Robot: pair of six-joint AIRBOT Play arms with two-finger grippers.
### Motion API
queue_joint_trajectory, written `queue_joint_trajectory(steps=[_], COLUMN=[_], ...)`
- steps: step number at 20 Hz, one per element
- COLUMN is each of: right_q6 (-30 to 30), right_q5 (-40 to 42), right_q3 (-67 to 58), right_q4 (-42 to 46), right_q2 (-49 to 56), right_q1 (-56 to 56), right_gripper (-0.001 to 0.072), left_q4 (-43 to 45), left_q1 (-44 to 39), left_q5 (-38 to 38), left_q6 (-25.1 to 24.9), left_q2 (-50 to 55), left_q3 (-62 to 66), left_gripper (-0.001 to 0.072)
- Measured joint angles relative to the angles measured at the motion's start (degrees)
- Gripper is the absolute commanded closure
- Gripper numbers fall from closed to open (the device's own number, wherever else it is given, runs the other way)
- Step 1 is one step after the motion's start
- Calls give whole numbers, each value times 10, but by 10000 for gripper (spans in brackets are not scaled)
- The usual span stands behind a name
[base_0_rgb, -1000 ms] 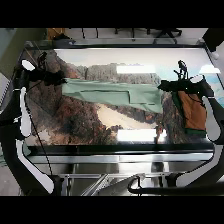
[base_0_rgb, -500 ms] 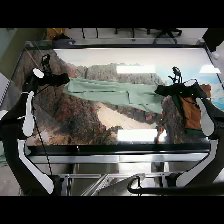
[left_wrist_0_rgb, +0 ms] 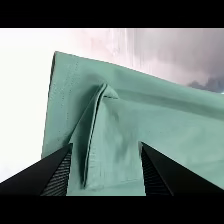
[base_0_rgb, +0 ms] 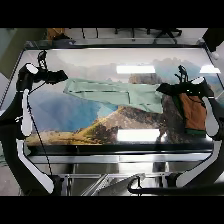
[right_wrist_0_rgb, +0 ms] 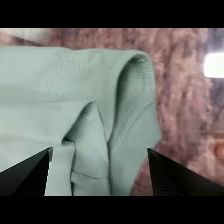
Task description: Fold the shirts.
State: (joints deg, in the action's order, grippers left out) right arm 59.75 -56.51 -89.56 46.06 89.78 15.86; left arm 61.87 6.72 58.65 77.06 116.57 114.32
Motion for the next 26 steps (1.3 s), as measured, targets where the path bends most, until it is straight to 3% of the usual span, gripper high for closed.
queue_joint_trajectory(steps=[4,8,9,10,12,13,17,26], right_q6=[27,32,26,23,17,10,-9,-4], right_q5=[-31,-39,-45,-48,-55,-57,-63,-121], right_q3=[0,-2,-3,-3,-1,-1,-1,-2], right_q4=[-3,-66,-84,-92,-101,-102,-122,-136], right_q2=[14,49,57,64,75,77,73,8], right_q1=[18,10,5,0,-11,-16,-24,-12], right_gripper=[11,14,119,318,614,692,694,694], left_q4=[-5,-11,-18,-30,-59,-70,-93,-84], left_q1=[-2,-12,-13,-15,-18,-21,-50,-229], left_q5=[50,80,89,96,111,117,107,-26], left_q6=[0,0,0,0,0,-2,-17,-43], left_q2=[-7,-16,-17,-18,-19,-19,-19,65], left_q3=[19,10,9,8,7,7,7,7], left_gripper=[246,247,248,253,658,697,698,697])
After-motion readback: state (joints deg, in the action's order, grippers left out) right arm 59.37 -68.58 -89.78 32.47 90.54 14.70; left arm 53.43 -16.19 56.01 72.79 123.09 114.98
